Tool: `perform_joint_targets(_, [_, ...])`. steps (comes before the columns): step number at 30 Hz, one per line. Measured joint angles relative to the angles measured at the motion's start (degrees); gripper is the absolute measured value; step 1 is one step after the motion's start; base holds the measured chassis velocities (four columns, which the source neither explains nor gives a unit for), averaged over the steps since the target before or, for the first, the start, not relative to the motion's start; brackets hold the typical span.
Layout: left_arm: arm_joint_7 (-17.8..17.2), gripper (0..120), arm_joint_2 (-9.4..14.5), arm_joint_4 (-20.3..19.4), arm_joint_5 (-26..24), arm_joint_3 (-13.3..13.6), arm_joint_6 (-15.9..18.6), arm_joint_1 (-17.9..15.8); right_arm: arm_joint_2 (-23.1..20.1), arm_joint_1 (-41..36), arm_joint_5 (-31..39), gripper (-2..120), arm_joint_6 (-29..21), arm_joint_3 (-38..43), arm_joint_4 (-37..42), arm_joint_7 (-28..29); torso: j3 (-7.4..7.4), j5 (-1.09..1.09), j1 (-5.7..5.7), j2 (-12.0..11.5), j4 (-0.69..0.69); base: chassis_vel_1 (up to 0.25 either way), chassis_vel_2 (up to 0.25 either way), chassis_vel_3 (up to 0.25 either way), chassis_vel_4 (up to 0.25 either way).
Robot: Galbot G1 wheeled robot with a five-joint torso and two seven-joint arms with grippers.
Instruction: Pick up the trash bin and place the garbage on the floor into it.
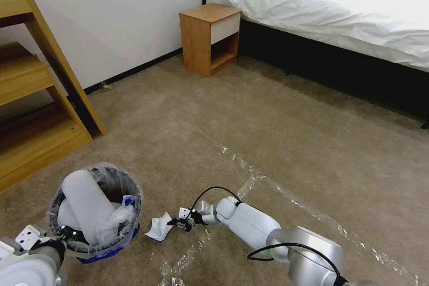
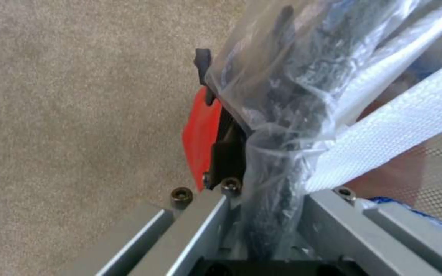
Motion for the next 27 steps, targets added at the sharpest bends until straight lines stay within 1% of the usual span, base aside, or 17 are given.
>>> perform_joint_targets(6, [0.02,0,0.01,-0.18,0.11,-0.02,-0.03,0.08,0.0,-0.26,0.92,0,0.69,0.0,-0.01,-0.39,0.0,0.0,0.0,0.0,0.0,0.0,0.0,0.0,0.0])
perform_joint_targets(15, [0.02,0,0.24,-0.36,-0.03,-0.17,-0.06,0.19,0.0,-0.34,0.75,1,0.19,0.01,0.3,-0.12,0.0,0.02,0.0,0.0,0.0,0.0,0.0,0.0,0.0])
perform_joint_targets(16, [0.03,0,0.25,-0.36,-0.05,-0.14,-0.07,0.17,0.0,-0.33,0.62,4,-0.15,-0.01,0.36,0.09,0.0,0.01,0.0,0.0,0.0,0.0,0.0,0.0,0.0])
perform_joint_targets(18, [0.02,0,0.26,-0.36,-0.08,-0.09,-0.09,0.14,0.0,-0.31,0.52,15,-0.95,-0.01,0.55,0.09,0.0,0.01,0.0,0.0,0.0,0.0,0.0,0.0,0.0])
perform_joint_targets(19, [0.02,0,0.26,-0.36,-0.08,-0.09,-0.09,0.14,0.0,-0.31,0.52,15,-0.95,-0.01,0.55,0.09,0.0,0.01,0.0,0.0,0.0,0.0,0.0,0.0,0.0])
perform_joint_targets(22, [0.03,0,0.15,-0.36,-0.08,-0.01,-0.1,0.17,0.0,-0.38,0.54,30,-1.68,-0.17,0.93,0.12,0.0,0.01,0.0,0.0,-0.01,0.0,0.0,0.0,0.0])
perform_joint_targets(23, [0.03,0,0.15,-0.36,-0.08,-0.01,-0.1,0.17,0.0,-0.38,0.54,30,-1.68,-0.17,0.93,0.12,0.0,0.01,0.0,0.0,-0.01,0.0,0.0,0.0,0.0])
perform_joint_targets(25, [0.02,0,-0.01,-0.46,-0.07,0.02,-0.12,0.23,0.0,-0.38,0.57,41,-2.35,-0.28,1.16,0.13,0.0,0.01,0.0,0.0,0.0,0.0,0.0,0.0,0.0])
perform_joint_targets(26, [0.03,0,-0.09,-0.56,-0.05,0.06,-0.12,0.27,0.0,-0.38,0.58,45,-2.57,-0.31,1.25,0.13,0.0,0.01,0.0,0.0,0.0,0.0,0.0,0.0,0.0])
perform_joint_targets(27, [0.03,0,-0.09,-0.56,-0.05,0.06,-0.12,0.27,0.0,-0.38,0.58,45,-2.57,-0.31,1.25,0.13,0.0,0.01,0.0,0.0,0.0,0.0,0.0,0.0,0.0])
